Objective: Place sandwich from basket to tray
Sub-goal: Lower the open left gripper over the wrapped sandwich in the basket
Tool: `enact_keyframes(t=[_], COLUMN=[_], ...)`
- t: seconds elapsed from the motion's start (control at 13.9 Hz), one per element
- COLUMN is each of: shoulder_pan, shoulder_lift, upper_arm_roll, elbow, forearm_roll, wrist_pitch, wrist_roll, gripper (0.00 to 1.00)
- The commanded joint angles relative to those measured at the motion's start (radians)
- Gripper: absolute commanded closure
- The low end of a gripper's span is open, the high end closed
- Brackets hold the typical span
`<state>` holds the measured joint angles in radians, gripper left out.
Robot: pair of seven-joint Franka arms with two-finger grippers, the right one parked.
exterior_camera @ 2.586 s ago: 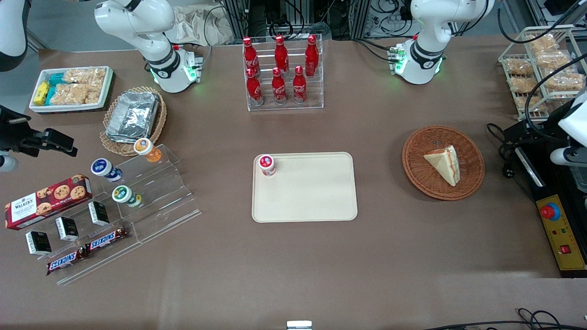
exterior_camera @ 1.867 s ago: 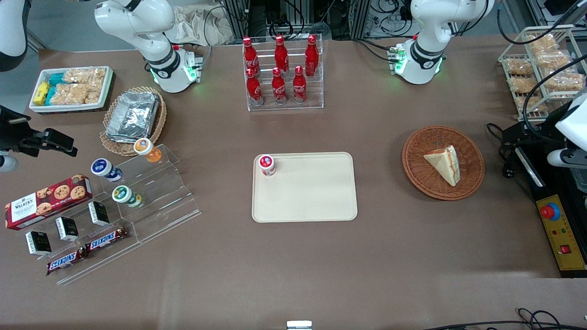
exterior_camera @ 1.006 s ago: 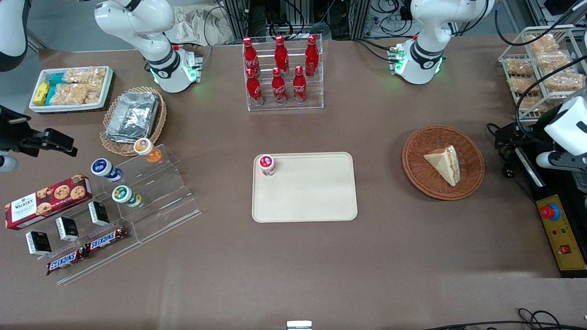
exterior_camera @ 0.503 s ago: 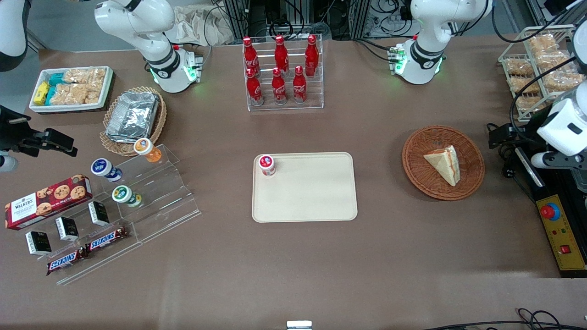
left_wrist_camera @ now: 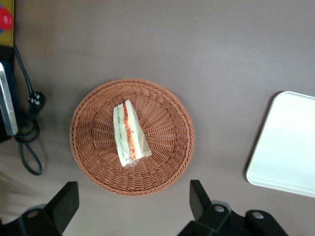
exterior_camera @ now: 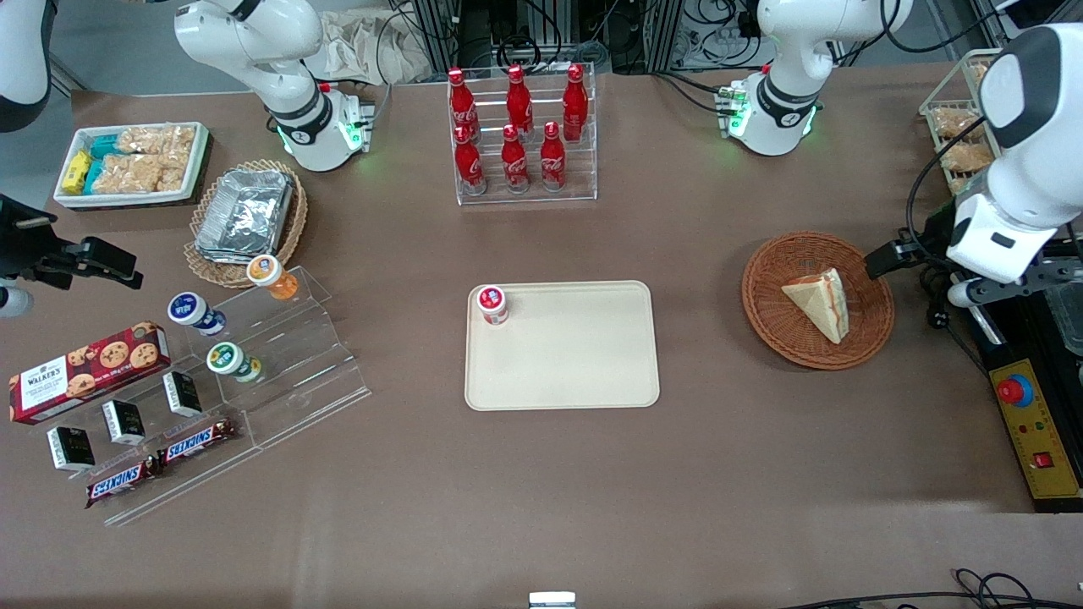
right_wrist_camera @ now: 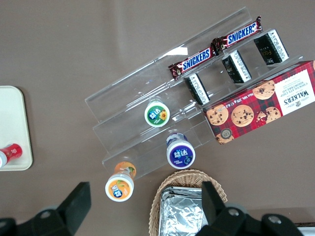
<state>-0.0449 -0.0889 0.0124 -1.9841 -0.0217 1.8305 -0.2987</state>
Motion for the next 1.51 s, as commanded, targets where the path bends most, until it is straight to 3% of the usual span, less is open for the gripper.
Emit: enact_keyframes(t=[0.0, 0.65, 1.44], shoulder_pan=[0.000, 0.011, 0.013], shoulder_lift=[-0.064, 0.003, 0.228], upper_arm_roll=[-0.006, -0.002, 0.006], elbow=[-0.168, -0.321, -0.320], forearm_roll=[0.016, 0.013, -0.003], wrist_pitch=[0.110, 0.265, 0.351], wrist_roll=[-0.109, -0.240, -0.422], gripper=[0.00, 0.00, 0.00])
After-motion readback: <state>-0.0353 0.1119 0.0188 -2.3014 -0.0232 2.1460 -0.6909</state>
